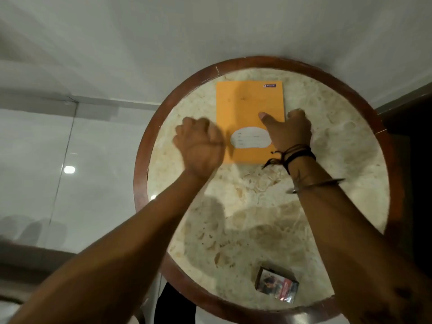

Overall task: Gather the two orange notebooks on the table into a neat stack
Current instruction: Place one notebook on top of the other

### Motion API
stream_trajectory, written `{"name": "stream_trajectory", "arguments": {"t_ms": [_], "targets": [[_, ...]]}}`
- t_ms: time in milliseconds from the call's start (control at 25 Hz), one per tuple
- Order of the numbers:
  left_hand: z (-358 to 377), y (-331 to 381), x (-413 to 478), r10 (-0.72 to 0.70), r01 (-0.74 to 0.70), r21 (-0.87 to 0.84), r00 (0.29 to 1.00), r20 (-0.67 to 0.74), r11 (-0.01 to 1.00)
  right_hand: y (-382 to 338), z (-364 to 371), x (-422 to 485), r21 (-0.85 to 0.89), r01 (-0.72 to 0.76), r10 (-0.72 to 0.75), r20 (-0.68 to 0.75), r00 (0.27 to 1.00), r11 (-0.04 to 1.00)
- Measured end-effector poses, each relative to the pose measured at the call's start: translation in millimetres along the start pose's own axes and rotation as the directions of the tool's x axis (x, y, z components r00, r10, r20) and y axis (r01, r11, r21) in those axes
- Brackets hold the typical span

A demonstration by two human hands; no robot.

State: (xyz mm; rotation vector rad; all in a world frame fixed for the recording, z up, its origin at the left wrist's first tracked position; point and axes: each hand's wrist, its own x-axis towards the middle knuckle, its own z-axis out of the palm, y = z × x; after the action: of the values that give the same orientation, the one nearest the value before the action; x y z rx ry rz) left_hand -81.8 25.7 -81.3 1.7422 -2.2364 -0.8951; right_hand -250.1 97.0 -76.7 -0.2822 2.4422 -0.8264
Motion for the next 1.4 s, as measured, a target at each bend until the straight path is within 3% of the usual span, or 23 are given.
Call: {"name": "stream_trajectory", "arguments": {"t_ms": [80, 120, 160, 240, 320, 400, 480, 560, 720, 840, 1040, 1200, 1400], "targets": [[11, 47, 23, -0.357, 0.371, -0.162, 0.928, 0.109, 0.914, -9, 2, 8, 0.011, -0.086, 0.085, 0.076, 0.993, 0.996], [14, 62, 28, -0.447, 0.473, -0.226, 0.881, 0.159, 0.852, -12, -2, 8, 0.063, -0.134, 0.126, 0.112, 0.986, 0.989], [14, 69, 30, -0.440, 0.470, -0.294, 0.882, 0.167, 0.832, -14, -8, 3, 0.167, -0.155, 0.132, 0.143, 0.981, 0.974], [4, 70, 12, -0.242, 0.243, -0.529, 0.967, 0.072, 0.813, -13, -27, -18, 0.415, -0.037, 0.001, 0.086, 0.996, 0.909], [-3, 59, -27, 0.091, -0.153, -0.701, 0.988, -0.126, 0.696, 1, -46, -50, 0.512, 0.197, -0.207, -0.039, 0.978, 0.836], [5, 33, -64, 0.341, -0.428, -0.665, 0.901, -0.267, 0.612, 33, -50, -85, 0.542, 0.320, -0.320, -0.097, 0.942, 0.777], [25, 6, -91, 0.429, -0.443, -0.630, 0.884, -0.186, 0.639, 69, -44, -108, 0.479, 0.284, -0.284, -0.074, 0.956, 0.831], [39, -11, -109, 0.406, -0.345, -0.593, 0.913, -0.034, 0.727, 94, -39, -117, 0.388, 0.210, -0.218, -0.025, 0.976, 0.898], [49, 7, -98, 0.348, -0.350, -0.417, 0.934, -0.085, 0.838, 96, -56, -90, 0.386, 0.274, -0.248, -0.118, 0.962, 0.881], [61, 67, -80, 0.252, -0.232, -0.442, 0.968, -0.013, 0.866, 94, -87, -46, 0.442, 0.144, -0.095, -0.131, 0.987, 0.885], [95, 139, -52, 0.168, -0.065, -0.451, 0.967, 0.192, 0.890, 99, -118, 28, 0.271, -0.035, 0.061, -0.089, 0.994, 0.962], [118, 149, -55, 0.085, -0.050, -0.306, 0.991, 0.102, 0.951, 103, -124, 51, 0.088, -0.045, 0.058, -0.152, 0.987, 0.995], [100, 137, -83, 0.162, -0.165, -0.217, 0.986, -0.033, 0.962, 121, -140, 13, 0.011, 0.067, -0.060, -0.295, 0.953, 0.998]]}}
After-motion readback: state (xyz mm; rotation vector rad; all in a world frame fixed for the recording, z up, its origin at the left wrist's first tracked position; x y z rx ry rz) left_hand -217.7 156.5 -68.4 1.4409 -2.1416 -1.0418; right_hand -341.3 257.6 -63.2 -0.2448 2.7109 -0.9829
